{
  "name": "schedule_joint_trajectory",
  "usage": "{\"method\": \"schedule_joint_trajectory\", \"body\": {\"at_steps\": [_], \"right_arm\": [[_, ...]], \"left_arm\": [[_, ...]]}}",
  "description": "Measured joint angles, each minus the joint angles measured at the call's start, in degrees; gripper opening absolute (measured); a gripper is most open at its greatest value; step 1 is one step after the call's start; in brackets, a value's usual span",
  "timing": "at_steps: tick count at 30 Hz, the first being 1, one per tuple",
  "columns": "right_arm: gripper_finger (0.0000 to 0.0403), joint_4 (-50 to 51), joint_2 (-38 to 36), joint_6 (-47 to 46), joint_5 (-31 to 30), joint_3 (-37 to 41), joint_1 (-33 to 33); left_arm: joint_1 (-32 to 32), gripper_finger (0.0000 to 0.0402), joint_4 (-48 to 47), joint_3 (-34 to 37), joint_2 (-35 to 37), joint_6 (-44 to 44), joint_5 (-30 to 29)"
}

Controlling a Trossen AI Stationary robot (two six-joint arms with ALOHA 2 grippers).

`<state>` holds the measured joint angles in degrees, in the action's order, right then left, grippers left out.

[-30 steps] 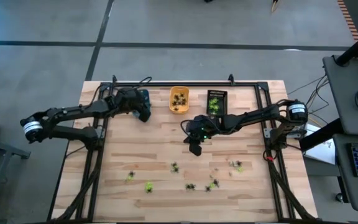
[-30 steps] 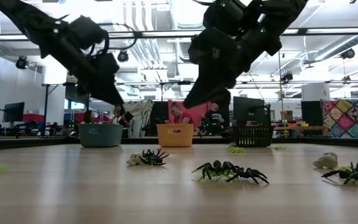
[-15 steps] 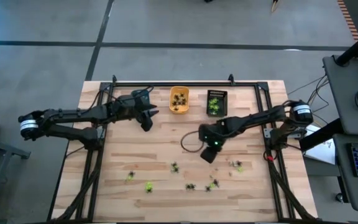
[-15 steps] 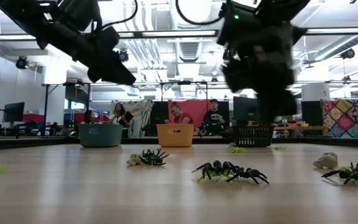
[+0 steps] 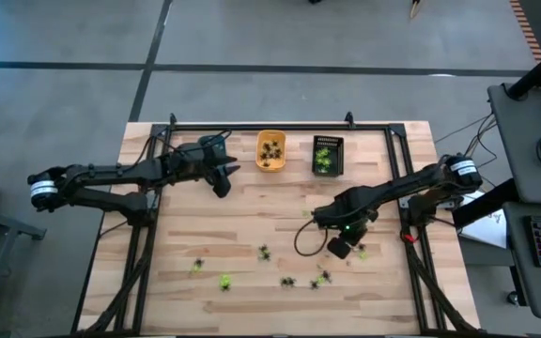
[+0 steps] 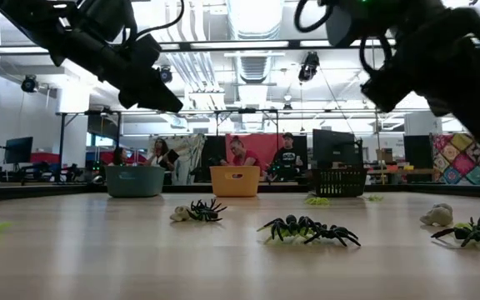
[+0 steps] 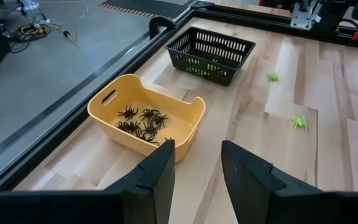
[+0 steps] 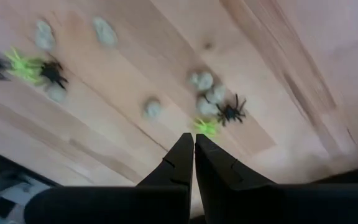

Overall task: Sort Halloween decoration
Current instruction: Put the white skull toy into the blue bin

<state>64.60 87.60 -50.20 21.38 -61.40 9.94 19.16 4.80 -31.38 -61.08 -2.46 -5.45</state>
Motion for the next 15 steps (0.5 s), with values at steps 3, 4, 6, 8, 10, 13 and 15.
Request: {"method": "schedule_joint_trajectory", "body": {"at_steps": [3, 4, 6, 8, 10, 13, 15], "right_arm": [[0.0009, 0.89, -0.75, 7.86, -0.38, 0.25, 1.51], [0.0009, 0.85, -1.11, 12.3, -0.94, 0.44, 2.37], [0.0009, 0.74, -1.51, 20.03, -4.56, 0.6, 4.55], [0.0009, 0.77, -1.82, 24.72, -9.65, 0.71, 6.7], [0.0009, 0.7, -1.85, 27.74, -14.01, 0.71, 8.39], [0.0011, 0.39, -1.85, 31.51, -18.11, 0.71, 10.31], [0.0018, -0.31, -1.85, 32.03, -19.45, 0.71, 10.98]], "left_arm": [[0.0, 0.0113, -0.02, 0.0, 0.0, 0.01, 0.0], [0.0, 0.0113, -0.01, 0.0, 0.0, 0.02, 0.0], [0.0, 0.0113, -0.02, 0.0, 0.0, 0.02, 0.0], [0.0, 0.0113, -0.04, 0.0, 0.0, 0.02, 0.0], [0.0, 0.0113, -0.04, 0.0, 0.0, 0.02, 0.0], [0.0, 0.0113, -0.04, 0.0, 0.0, 0.02, 0.0], [0.0, 0.0113, -0.04, 0.0, 0.0, 0.02, 0.0]]}}
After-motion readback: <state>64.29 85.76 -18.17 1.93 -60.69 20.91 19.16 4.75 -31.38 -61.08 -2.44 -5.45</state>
